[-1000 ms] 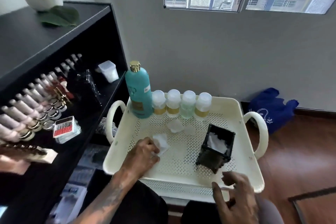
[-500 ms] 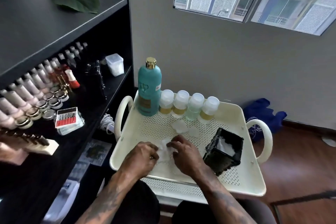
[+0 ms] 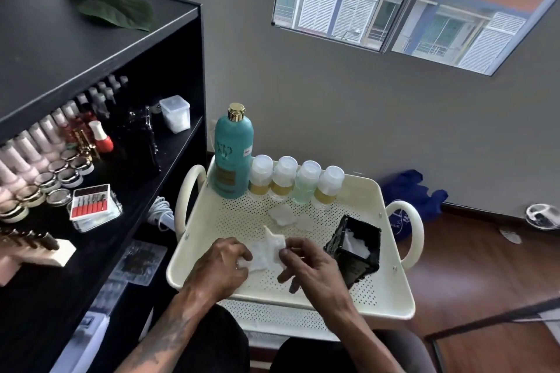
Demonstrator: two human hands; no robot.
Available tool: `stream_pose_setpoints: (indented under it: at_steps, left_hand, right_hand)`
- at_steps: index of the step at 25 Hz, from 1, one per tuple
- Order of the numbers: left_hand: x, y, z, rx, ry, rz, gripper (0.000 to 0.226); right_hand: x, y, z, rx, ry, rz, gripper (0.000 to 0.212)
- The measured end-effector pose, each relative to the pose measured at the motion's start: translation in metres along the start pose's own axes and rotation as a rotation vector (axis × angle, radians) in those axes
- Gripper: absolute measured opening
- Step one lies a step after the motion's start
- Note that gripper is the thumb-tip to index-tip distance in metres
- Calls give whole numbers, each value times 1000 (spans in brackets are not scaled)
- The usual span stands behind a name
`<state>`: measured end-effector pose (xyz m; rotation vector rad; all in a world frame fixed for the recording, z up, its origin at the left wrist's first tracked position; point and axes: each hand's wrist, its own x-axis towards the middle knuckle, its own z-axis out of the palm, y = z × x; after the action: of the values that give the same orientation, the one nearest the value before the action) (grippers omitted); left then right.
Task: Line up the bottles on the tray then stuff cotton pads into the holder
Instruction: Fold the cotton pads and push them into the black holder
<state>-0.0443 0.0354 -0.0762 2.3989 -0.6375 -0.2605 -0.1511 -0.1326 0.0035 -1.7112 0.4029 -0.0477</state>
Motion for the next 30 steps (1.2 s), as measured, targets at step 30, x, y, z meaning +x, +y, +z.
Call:
stream_pose_setpoints:
  at_steps: [30]
  left_hand:
    - [9,3,1,81,-32,84,14]
  right_hand:
    - [-9,-36,-126,-1066,-236,-48,44]
